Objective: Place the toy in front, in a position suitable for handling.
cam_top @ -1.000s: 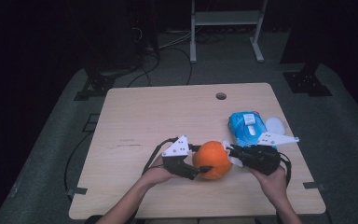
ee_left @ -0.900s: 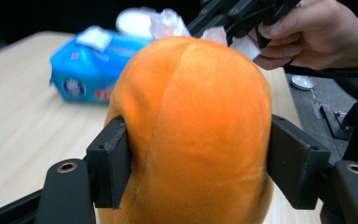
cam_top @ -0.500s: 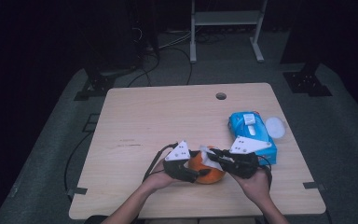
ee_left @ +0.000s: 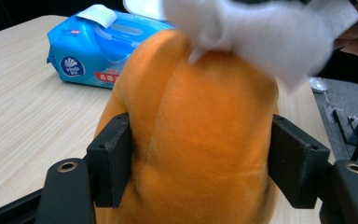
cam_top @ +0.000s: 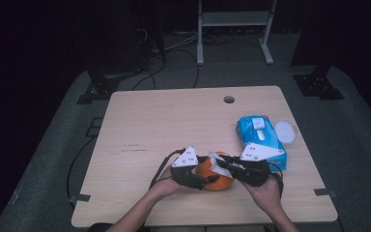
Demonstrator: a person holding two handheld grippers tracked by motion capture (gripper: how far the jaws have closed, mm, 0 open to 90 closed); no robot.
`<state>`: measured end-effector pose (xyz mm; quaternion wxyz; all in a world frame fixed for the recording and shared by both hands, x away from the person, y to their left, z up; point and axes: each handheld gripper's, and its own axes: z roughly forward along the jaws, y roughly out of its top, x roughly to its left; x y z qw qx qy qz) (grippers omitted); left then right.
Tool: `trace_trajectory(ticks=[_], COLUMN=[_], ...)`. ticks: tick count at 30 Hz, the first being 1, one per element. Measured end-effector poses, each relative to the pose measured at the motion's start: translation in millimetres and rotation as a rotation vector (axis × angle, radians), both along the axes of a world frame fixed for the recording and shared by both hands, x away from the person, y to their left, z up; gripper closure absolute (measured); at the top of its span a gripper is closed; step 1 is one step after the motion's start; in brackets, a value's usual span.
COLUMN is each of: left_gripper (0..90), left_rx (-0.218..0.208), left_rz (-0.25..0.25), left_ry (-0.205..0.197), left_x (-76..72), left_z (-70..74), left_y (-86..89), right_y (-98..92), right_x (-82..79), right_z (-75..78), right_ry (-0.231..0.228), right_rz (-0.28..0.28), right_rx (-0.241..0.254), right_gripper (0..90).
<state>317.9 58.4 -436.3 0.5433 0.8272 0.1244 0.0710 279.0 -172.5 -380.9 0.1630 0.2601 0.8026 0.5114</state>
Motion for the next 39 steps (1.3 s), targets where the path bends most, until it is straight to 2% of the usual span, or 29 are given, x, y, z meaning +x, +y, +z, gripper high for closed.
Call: trace_trajectory(ticks=[2, 6, 10, 14, 17, 19, 21, 24, 29, 34, 39], left_gripper=[30.3, 30.2, 29.6, 29.3, 29.0, 28.9, 28.8, 28.8, 28.0, 23.6, 27.5], left_rx=[0.001, -0.001, -0.015, -0.015, -0.04, -0.047, -0.044, -0.05, -0.055, -0.032, -0.029], left_rz=[0.002, 0.007, 0.017, 0.031, 0.066, 0.075, 0.082, 0.093, 0.075, 0.013, 0.039], left_ry=[0.003, -0.001, 0.018, 0.02, 0.054, 0.072, 0.072, 0.085, 0.09, 0.076, 0.059], left_x=[0.0, 1.4, 5.8, 7.0, 10.1, 12.2, 12.3, 12.9, 13.4, 10.6, 8.7], left_z=[-0.2, 0.3, -0.9, -0.9, -1.7, -2.0, -1.7, -1.6, -1.8, 0.9, 0.9], left_y=[1.8, 2.5, 6.4, 7.0, 8.8, 10.5, 12.2, 13.0, 11.3, 12.1, 10.3], right_y=[3.4, -14.7, -30.0, -27.8, -15.8, -6.4, -1.0, -10.3, -30.3, -35.5, -34.9], right_x=[2.3, 16.3, 18.8, 12.1, 1.9, -3.3, -5.3, 2.6, 14.0, 18.7, 15.9], right_z=[-0.3, -7.5, -14.9, -13.5, -6.4, -4.6, -4.9, -9.5, -18.3, -20.9, -17.9], right_ry=[-0.008, 0.038, 0.077, 0.063, 0.041, 0.021, -0.002, 0.028, 0.085, 0.095, 0.092], right_rz=[-0.005, -0.05, -0.092, -0.083, -0.023, 0.004, 0.004, -0.012, -0.062, -0.081, -0.092], right_rx=[-0.017, 0.034, 0.047, 0.041, 0.043, 0.017, -0.018, 0.009, 0.055, 0.056, 0.062], right_gripper=[79.4, 79.4, 79.4, 79.3, 79.3, 79.1, 79.2, 79.4, 79.4, 79.4, 79.4])
